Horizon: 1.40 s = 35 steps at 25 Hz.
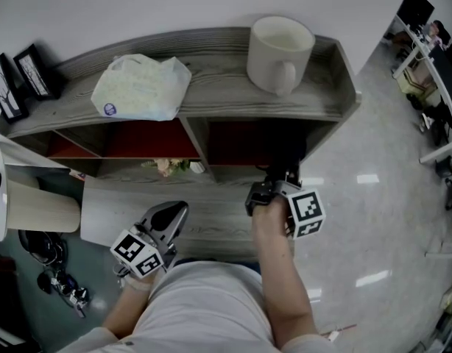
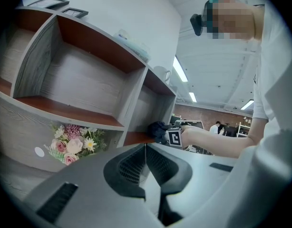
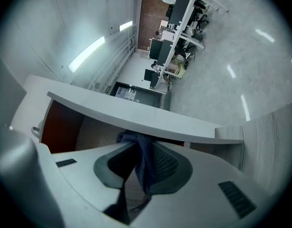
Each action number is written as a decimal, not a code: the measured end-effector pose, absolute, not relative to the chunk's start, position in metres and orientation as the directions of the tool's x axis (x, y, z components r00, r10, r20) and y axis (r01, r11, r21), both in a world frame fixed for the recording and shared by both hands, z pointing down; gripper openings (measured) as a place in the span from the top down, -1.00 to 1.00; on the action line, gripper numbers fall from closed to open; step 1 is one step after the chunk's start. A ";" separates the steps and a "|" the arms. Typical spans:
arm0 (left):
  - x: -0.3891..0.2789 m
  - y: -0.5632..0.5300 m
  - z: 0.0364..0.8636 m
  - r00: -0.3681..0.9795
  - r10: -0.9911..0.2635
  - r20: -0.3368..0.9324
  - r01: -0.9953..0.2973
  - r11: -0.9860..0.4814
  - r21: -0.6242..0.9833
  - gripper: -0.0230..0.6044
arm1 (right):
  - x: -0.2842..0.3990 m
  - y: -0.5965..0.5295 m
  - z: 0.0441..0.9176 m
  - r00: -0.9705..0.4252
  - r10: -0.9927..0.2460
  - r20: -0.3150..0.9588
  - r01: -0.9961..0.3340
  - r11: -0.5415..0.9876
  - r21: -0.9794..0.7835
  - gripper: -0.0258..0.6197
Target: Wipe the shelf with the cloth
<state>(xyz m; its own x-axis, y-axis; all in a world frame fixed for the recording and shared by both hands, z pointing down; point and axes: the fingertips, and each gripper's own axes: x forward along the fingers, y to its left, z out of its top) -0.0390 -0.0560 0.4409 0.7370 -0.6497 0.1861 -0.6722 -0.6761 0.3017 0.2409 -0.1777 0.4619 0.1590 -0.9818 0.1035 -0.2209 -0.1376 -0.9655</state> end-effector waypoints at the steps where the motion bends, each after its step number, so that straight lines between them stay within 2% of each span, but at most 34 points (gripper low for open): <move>1: -0.038 -0.056 0.441 0.740 -0.647 0.185 -0.669 -0.679 0.302 0.86 | 0.241 -0.176 0.457 0.160 -0.983 0.092 -0.228 -0.128 -0.965 0.65; 12: -0.028 -0.059 0.437 0.765 -0.623 0.164 -0.640 -0.705 0.305 0.86 | 0.240 -0.168 0.354 0.139 -0.979 -0.152 -0.268 0.110 -0.957 0.65; 20: -0.024 -0.061 0.434 0.772 -0.619 0.144 -0.629 -0.714 0.308 0.86 | 0.235 -0.165 0.302 0.074 -0.950 -0.305 -0.357 0.260 -0.897 0.65; 25: -0.017 -0.064 0.430 0.780 -0.614 0.123 -0.618 -0.722 0.312 0.86 | 0.216 -0.155 0.299 -0.020 -0.961 -0.276 -0.506 0.248 -0.826 0.65; 28: -0.013 -0.067 0.427 0.785 -0.609 0.112 -0.610 -0.727 0.316 0.86 | 0.200 -0.146 0.302 -0.097 -0.963 -0.252 -0.641 0.254 -0.724 0.65; 35: 0.002 -0.070 0.425 0.801 -0.591 0.097 -0.587 -0.741 0.327 0.86 | 0.168 -0.112 0.328 -0.263 -0.949 -0.174 -0.819 0.315 -0.479 0.65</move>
